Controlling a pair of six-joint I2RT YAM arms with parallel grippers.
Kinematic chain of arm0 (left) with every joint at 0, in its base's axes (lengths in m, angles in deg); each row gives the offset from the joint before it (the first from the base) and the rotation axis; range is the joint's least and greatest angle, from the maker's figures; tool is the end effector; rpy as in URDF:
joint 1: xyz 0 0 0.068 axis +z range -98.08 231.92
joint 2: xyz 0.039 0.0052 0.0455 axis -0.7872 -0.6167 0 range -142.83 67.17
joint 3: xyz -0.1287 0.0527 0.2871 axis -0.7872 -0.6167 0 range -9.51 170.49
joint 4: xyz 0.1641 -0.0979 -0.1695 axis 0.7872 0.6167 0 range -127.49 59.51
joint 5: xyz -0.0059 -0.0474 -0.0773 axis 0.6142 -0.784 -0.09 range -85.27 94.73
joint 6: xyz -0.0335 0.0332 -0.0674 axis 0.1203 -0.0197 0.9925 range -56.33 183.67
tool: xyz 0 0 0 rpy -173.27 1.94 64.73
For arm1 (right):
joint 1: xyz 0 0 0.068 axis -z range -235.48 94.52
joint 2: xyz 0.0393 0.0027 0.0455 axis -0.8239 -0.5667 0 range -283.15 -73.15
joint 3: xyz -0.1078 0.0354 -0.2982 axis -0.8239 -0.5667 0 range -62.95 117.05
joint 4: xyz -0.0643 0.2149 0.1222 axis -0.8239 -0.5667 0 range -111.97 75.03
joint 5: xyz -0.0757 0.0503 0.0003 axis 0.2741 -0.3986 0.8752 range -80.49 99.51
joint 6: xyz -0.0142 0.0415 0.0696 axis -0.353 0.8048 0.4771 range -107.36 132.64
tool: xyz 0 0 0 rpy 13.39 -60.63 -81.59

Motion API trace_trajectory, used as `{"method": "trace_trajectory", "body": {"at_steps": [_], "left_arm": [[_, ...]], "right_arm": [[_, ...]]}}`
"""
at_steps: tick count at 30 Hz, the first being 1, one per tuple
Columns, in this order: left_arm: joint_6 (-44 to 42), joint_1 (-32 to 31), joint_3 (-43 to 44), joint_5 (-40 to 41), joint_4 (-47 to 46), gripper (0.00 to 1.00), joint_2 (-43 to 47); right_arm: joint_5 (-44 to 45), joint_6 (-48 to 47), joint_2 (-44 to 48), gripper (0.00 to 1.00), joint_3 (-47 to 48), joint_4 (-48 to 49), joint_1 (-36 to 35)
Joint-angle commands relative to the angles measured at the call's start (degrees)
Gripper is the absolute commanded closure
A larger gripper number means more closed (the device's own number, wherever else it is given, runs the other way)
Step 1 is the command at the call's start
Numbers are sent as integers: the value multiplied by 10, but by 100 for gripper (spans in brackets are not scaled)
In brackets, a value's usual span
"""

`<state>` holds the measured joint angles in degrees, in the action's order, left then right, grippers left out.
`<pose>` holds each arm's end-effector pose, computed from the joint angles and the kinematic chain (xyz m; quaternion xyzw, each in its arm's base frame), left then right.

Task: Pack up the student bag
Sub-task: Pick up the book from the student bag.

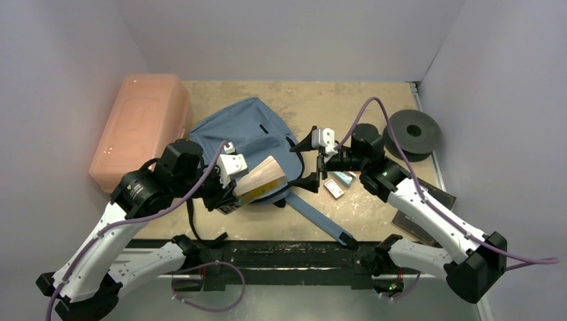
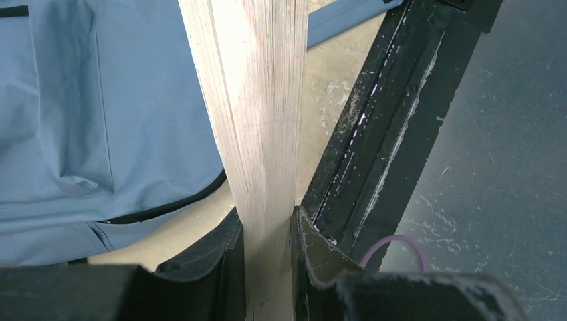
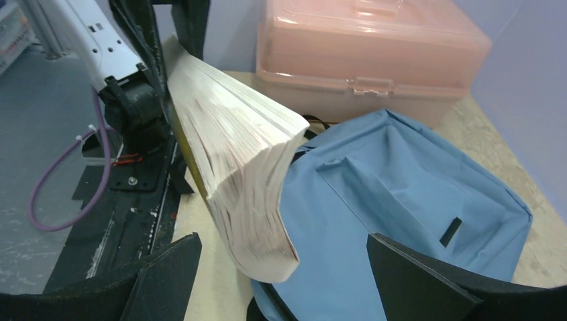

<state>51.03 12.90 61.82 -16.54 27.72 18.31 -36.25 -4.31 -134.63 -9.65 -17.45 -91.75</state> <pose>0.0737 -0.0931 0.3992 0.4590 0.7782 -0.2545 0.3449 0.1613 0.1821 0.3898 -0.5396 0.5229 0.3937 0.5296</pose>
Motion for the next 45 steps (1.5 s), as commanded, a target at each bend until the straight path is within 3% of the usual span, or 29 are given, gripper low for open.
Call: {"method": "trace_trajectory", "body": {"at_steps": [1, 7, 11, 16, 23, 29, 33, 39, 41, 42, 45], "left_arm": [[-16, 2, 45, -18, -66, 100, 1], [-15, 2, 55, -14, -68, 100, 7], [-30, 2, 49, -78, -60, 100, 12], [-54, 2, 43, -152, -52, 100, 19], [-63, 2, 56, -172, -65, 100, 11], [-71, 2, 55, -194, -64, 100, -5], [-66, 2, 53, -192, -72, 100, -5], [-47, 2, 47, -177, -100, 100, -4], [-40, 2, 44, -162, -106, 100, -4], [-25, 2, 44, -143, -112, 95, -4], [15, 2, 39, -82, -131, 60, 2]], "right_arm": [[-44, 7, 10, 1, 1, 37, -2], [-66, 21, 24, 1, -10, 34, -3], [-55, 33, 28, 1, -14, 56, -3], [-104, 59, -6, 1, 5, 84, -4], [-237, 84, -20, 1, -8, 116, -34], [-275, 43, -38, 1, 5, 50, -46], [-263, 65, -40, 3, -10, 65, -57], [-234, 189, -30, 25, -48, 189, -62], [-228, 199, -24, 36, -57, 201, -63], [-227, 201, -23, 44, -57, 197, -62], [-230, 185, -25, 75, -54, 169, -62]]}}
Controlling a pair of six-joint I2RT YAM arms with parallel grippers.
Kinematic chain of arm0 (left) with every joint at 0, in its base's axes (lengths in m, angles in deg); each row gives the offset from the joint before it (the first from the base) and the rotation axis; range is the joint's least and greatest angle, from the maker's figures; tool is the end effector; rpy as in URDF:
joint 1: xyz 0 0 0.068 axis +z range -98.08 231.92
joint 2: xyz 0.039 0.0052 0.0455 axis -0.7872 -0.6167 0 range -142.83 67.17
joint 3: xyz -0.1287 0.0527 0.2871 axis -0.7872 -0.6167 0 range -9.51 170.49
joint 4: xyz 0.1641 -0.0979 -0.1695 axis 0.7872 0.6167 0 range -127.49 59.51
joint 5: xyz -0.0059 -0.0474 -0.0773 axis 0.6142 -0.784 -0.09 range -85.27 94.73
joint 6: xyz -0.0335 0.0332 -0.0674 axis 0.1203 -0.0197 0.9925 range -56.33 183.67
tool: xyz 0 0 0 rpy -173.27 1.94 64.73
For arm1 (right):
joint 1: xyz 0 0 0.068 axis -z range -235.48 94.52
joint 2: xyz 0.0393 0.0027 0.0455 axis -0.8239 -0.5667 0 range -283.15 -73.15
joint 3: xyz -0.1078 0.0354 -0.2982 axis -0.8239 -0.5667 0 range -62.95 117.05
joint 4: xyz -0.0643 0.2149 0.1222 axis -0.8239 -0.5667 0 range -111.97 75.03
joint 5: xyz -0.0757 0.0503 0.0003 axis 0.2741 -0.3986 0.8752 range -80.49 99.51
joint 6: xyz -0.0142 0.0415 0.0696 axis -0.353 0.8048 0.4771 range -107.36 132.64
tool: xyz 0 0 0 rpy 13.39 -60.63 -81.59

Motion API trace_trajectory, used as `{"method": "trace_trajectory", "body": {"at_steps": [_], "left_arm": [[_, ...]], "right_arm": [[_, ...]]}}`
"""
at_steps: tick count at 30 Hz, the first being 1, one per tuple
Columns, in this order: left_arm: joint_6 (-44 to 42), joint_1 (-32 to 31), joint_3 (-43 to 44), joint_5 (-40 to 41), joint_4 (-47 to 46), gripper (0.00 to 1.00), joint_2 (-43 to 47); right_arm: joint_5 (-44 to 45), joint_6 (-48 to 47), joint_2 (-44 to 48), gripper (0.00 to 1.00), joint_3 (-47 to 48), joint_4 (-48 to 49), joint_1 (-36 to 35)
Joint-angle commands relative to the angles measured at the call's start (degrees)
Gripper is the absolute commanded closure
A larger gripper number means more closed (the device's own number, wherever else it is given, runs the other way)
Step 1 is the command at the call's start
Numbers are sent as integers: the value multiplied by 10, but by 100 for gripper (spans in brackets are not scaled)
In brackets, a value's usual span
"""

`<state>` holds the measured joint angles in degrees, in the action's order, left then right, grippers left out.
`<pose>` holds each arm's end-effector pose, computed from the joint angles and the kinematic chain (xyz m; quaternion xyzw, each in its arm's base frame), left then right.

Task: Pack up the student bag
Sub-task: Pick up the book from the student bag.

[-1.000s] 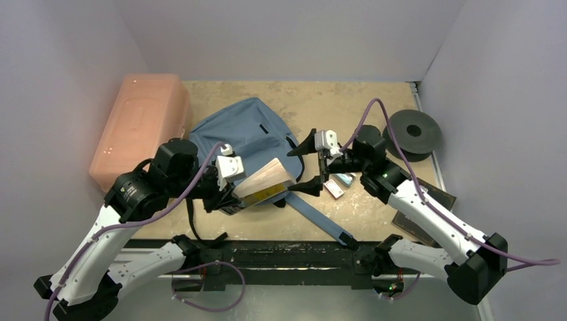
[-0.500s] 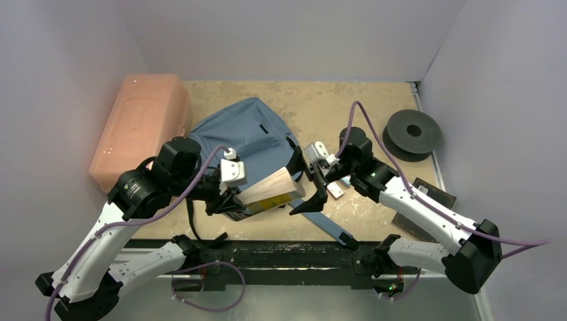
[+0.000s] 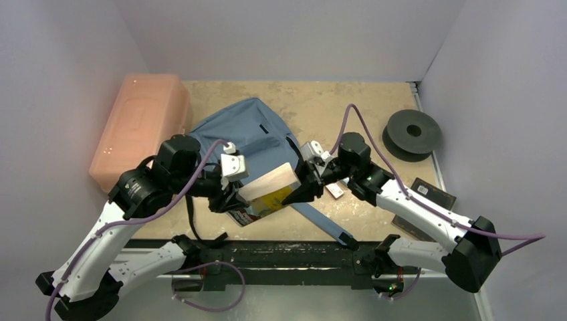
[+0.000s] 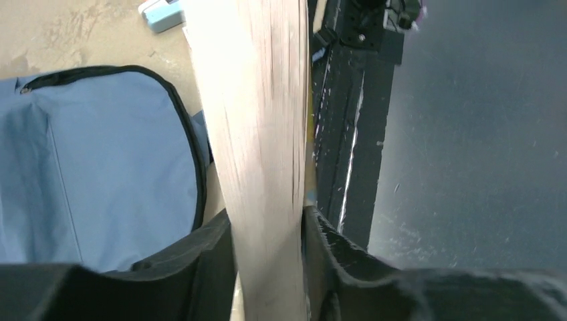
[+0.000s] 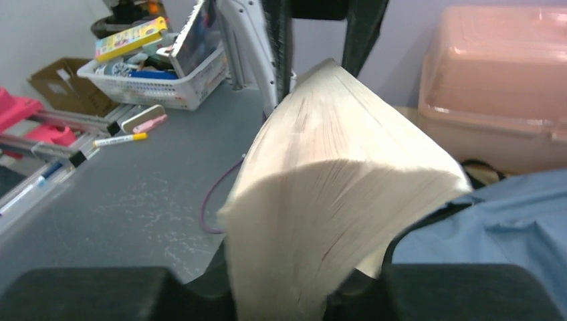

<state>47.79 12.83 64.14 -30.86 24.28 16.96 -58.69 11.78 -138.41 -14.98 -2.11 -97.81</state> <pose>0.0663 -0.1075 0.4207 0.5137 0.6988 -0.3530 0.3510 0.1293 0.2078 0.3751 -0.5778 0.4249 0.5839 0.3803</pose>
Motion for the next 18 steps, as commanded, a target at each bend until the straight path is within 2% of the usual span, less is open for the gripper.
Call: {"method": "trace_trajectory", "body": {"at_steps": [1, 2, 4, 7, 8, 9, 12, 16, 17, 18], "left_arm": [[59, 2, 11, 89, -107, 50, 22], [72, 2, 6, 120, -117, 43, 31], [114, 2, -2, 237, -150, 23, 56], [252, 2, -8, 517, -183, 6, 85], [293, 2, -9, 579, -179, 4, 87], [316, 2, -10, 601, -172, 4, 83], [333, 2, -21, 573, -168, 4, 48], [291, -8, -57, 361, -203, 8, -57], [287, -27, -62, 351, -208, 9, -88], [280, -81, -64, 405, -215, 8, -120]], "right_arm": [[1, 19, 12, 91, -2, 7, -2], [19, 17, 14, 100, -3, -1, -1], [103, 40, 26, 100, -11, -5, 6], [356, 135, 55, 100, -17, -35, 21], [445, 148, 62, 100, -8, -66, 24], [542, 159, 70, 100, 13, -110, 24], [784, 191, 93, 100, 71, -234, 24], [1150, 292, 96, 100, 150, -424, 25], [1223, 330, 89, 100, 167, -483, 26], [1267, 377, 81, 100, 181, -535, 27]]}}
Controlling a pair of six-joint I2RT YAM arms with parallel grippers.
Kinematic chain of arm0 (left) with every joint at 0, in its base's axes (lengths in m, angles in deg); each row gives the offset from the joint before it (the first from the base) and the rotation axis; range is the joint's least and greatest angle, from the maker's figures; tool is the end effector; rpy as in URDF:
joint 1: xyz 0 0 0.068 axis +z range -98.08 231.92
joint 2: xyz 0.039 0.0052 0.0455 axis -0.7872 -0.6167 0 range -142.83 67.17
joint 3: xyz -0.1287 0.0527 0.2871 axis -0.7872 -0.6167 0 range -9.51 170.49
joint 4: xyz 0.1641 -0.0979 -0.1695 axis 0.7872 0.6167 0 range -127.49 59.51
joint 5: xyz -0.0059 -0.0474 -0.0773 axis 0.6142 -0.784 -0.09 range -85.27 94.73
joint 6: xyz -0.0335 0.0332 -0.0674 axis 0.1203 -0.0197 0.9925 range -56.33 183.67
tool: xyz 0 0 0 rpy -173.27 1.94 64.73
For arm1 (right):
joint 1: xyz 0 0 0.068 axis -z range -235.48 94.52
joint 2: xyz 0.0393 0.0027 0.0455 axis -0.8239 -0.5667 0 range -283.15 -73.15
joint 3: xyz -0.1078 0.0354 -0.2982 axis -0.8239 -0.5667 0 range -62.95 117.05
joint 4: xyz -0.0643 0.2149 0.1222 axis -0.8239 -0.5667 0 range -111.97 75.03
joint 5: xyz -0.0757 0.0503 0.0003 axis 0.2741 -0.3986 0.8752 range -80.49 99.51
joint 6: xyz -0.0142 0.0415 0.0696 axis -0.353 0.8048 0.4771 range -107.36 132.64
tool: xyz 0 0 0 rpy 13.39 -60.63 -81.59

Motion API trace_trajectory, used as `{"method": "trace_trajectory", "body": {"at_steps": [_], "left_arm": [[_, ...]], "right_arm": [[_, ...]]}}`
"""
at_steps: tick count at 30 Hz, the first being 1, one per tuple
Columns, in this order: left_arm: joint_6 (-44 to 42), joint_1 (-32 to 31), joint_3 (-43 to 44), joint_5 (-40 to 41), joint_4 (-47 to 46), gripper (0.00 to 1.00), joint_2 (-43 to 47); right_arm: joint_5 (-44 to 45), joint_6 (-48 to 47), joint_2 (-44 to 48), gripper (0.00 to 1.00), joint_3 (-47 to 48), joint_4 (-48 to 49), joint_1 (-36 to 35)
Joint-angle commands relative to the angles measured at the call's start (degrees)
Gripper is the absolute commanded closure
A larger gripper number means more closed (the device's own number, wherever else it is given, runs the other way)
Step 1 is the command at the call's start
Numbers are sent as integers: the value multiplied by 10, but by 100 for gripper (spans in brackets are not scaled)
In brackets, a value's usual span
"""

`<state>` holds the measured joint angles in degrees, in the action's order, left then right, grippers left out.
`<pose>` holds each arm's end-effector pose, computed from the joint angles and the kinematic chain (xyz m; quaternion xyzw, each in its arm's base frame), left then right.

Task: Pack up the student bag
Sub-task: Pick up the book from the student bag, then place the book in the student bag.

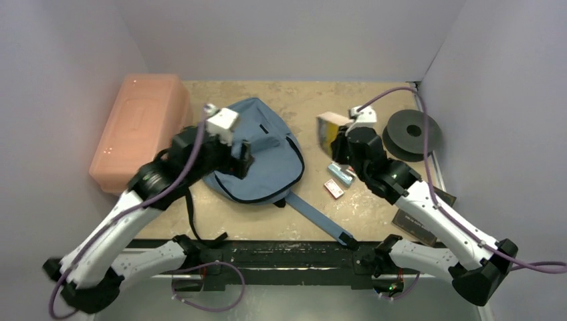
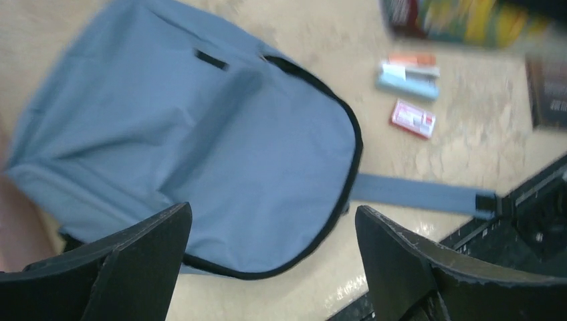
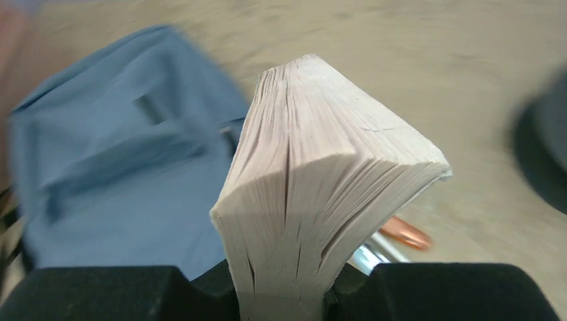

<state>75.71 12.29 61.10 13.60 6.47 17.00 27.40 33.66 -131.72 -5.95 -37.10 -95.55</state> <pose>0.1270 -0.0908 0.4344 0.1578 0.8200 -0.1799 0.5200 0.1884 0.1299 0.3757 -0.0530 0.8297 0.1624 0.5314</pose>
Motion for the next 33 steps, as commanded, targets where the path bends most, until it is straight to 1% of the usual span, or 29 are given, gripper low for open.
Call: {"method": "trace_trajectory", "body": {"at_steps": [1, 2, 3, 6, 9, 14, 16, 17, 19, 22, 24, 25, 26, 29, 30, 33], "left_arm": [[-13, -117, -31, -2, -42, 6, -155], [-25, -146, -26, 16, -49, 4, -191], [-28, -159, -23, 22, -59, 4, -226], [-13, -165, -14, 41, -75, 5, -304], [-20, -167, -17, 57, -92, 12, -348], [-35, -167, -13, 61, -97, 25, -404], [-44, -168, -9, 70, -93, 36, -420], [-47, -168, -8, 78, -89, 40, -427], [-59, -168, -2, 88, -76, 45, -440], [-71, -168, 5, 108, -57, 54, -441], [-76, -167, 5, 122, -58, 62, -420], [-78, -167, 2, 129, -61, 68, -408], [-78, -167, 1, 142, -63, 78, -393], [-82, -166, 4, 184, -68, 97, -355], [-86, -163, 8, 198, -68, 100, -344], [-91, -145, 28, 255, -72, 100, -316]], "right_arm": [[436, 202, 8, 100, 104, -240, 6], [442, 238, 6, 100, 113, -291, 6], [429, 252, 11, 100, 115, -301, 7], [359, 256, 49, 100, 92, -286, 10], [295, 283, 71, 100, 74, -300, 11], [249, 304, 103, 100, 44, -304, 11], [224, 296, 109, 100, 42, -298, 11], [212, 295, 109, 100, 45, -301, 11], [192, 293, 108, 100, 51, -312, 11], [173, 275, 106, 100, 59, -323, 11], [149, 253, 102, 100, 61, -327, 11], [134, 242, 98, 100, 64, -330, 11], [113, 240, 93, 100, 69, -337, 11], [8, 215, 84, 100, 94, -351, 11], [-35, 214, 84, 100, 104, -347, 11], [-179, 214, 71, 100, 135, -335, 11]]}}
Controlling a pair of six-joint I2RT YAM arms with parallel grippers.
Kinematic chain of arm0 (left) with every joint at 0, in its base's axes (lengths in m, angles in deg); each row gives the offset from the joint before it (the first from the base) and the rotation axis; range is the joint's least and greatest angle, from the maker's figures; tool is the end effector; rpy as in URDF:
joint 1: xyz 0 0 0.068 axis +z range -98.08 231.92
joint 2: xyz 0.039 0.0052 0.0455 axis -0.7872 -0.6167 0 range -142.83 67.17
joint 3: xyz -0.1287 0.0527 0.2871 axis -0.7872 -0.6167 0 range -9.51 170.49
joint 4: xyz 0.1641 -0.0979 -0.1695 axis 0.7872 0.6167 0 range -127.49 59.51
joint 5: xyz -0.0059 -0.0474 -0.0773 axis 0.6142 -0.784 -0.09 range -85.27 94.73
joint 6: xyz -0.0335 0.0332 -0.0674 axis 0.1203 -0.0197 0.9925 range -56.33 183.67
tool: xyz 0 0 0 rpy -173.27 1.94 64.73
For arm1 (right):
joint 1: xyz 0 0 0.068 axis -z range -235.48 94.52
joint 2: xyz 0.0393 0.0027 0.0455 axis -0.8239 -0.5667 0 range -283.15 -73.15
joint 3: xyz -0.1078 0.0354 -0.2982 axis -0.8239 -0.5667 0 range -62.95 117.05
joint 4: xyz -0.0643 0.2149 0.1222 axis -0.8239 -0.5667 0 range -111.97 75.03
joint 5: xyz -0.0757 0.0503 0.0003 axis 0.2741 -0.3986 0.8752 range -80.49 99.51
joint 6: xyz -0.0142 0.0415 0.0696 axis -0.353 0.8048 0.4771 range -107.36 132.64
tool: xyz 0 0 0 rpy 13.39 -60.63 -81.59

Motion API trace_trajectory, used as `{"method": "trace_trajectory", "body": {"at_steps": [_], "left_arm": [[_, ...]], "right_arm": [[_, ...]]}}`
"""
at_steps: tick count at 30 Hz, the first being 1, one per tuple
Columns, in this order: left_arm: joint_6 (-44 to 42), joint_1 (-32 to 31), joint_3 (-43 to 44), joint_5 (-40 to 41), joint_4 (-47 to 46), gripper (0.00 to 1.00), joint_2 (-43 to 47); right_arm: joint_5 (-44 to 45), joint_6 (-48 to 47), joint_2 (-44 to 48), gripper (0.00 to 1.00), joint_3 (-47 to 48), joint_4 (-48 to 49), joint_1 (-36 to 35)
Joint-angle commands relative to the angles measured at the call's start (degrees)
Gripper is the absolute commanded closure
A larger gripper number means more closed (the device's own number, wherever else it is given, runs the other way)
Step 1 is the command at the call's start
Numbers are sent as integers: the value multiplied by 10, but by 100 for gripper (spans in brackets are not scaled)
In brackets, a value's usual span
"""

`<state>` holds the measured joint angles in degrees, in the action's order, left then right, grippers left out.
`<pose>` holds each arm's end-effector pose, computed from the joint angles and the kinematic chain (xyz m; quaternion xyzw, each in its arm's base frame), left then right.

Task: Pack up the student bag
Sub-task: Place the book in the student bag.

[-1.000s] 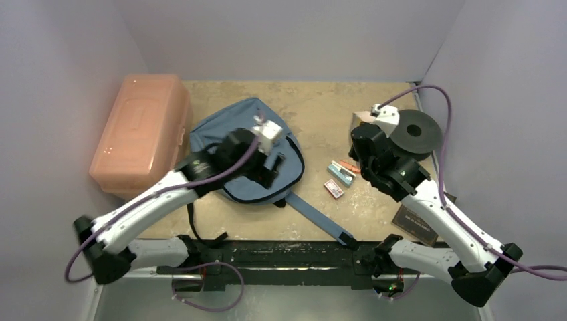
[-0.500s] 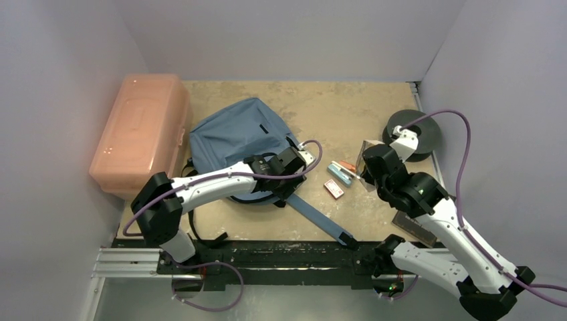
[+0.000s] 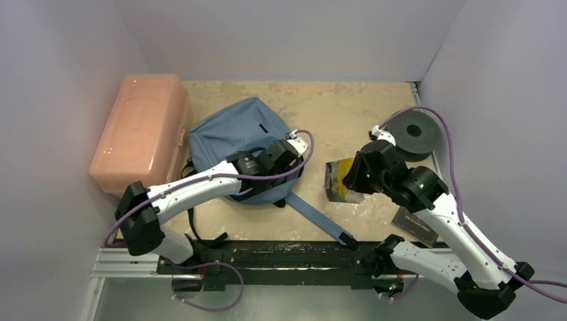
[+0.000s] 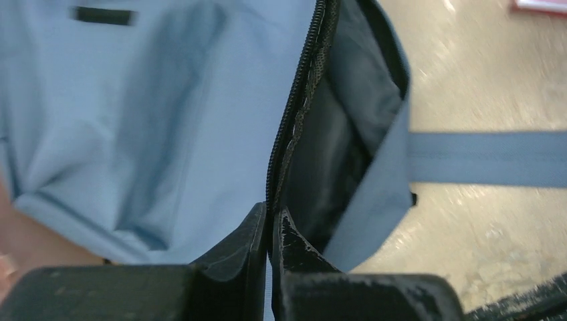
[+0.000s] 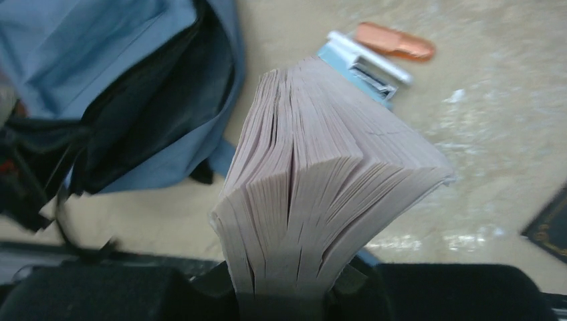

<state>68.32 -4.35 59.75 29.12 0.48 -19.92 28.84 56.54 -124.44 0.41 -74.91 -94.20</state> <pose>0.2066 -0.2562 0.2935 0.3509 0.8681 0.0284 0.3500 0.1247 0.0697 0.3602 0.1018 0.9163 0.1162 0.3696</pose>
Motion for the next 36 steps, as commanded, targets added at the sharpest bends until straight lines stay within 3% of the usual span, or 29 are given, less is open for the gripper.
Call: {"method": "trace_trajectory", "body": {"at_steps": [1, 2, 4, 5, 8, 10, 18, 26, 33, 36], "left_arm": [[-7, 31, 54, 122, -11, 100, 58], [4, 45, 66, 138, -9, 100, 64], [23, 65, 83, 128, -20, 100, 76], [26, 71, 85, 111, -32, 100, 84], [37, 81, 98, 59, -50, 100, 105], [43, 81, 110, 39, -50, 100, 115], [1, 81, 106, -37, -84, 100, 171], [-74, 80, 82, -91, -112, 100, 213], [-115, 79, 100, -95, -97, 100, 201], [-121, 79, 117, -96, -87, 100, 188]], "right_arm": [[-249, -14, -12, 100, 80, 49, -2], [-313, -14, -23, 100, 83, 67, -3], [-348, -14, -35, 100, 83, 106, -3], [-362, 76, -41, 100, 80, 122, -1], [-383, 120, -76, 100, 77, 173, 6], [-407, 213, -103, 100, 59, 231, 6], [-348, 462, -187, 100, -48, 476, 6], [-266, 576, -272, 100, -94, 711, 6], [-186, 541, -340, 100, -32, 703, -15], [-192, 529, -351, 100, -28, 711, -18]]}}
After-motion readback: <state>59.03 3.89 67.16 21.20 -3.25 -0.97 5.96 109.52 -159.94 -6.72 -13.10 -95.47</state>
